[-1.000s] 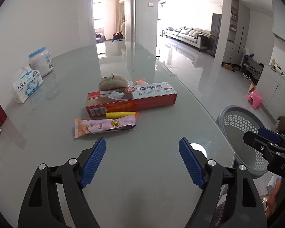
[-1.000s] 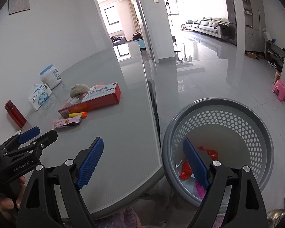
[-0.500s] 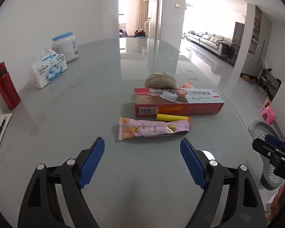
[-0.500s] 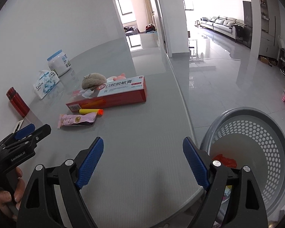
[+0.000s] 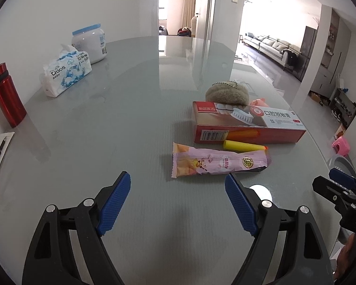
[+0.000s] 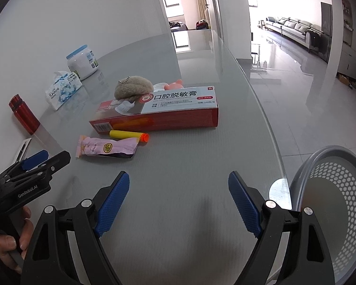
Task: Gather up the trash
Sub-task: 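Move both open tools back toward the pink wrapper and yellow stick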
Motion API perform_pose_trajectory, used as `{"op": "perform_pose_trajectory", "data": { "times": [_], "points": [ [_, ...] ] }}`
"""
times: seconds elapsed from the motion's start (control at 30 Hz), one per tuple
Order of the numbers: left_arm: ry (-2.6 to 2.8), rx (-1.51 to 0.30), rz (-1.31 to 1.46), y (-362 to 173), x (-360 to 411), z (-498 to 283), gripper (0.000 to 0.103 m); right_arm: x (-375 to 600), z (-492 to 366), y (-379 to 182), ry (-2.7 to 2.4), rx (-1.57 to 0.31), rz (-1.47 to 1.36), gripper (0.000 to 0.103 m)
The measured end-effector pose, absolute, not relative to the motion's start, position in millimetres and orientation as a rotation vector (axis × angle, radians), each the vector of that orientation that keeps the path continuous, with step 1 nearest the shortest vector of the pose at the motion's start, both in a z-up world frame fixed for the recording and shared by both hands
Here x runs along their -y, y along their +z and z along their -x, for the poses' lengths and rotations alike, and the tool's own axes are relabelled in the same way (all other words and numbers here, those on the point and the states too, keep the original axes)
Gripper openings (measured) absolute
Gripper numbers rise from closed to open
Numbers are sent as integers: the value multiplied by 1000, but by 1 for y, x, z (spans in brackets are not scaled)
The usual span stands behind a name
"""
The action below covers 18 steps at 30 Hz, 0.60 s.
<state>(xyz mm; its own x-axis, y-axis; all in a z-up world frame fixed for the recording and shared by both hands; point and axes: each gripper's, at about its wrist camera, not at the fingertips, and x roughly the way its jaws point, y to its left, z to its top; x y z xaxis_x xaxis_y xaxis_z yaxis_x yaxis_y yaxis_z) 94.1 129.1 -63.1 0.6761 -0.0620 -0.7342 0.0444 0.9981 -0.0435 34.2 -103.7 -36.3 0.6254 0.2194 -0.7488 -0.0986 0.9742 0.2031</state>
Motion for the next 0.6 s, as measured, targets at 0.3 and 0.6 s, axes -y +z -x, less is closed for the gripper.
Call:
{"op": "perform_pose_trajectory", "data": {
  "times": [0.3,0.6],
  "points": [
    [-114,-859,11,-70,-99,-107,80,117,-33,-36,167,-874,-174,82],
    [-82,-847,15,-64,-90,-118,80,127,-31,-32,161,-863,-194,82]
  ]
}}
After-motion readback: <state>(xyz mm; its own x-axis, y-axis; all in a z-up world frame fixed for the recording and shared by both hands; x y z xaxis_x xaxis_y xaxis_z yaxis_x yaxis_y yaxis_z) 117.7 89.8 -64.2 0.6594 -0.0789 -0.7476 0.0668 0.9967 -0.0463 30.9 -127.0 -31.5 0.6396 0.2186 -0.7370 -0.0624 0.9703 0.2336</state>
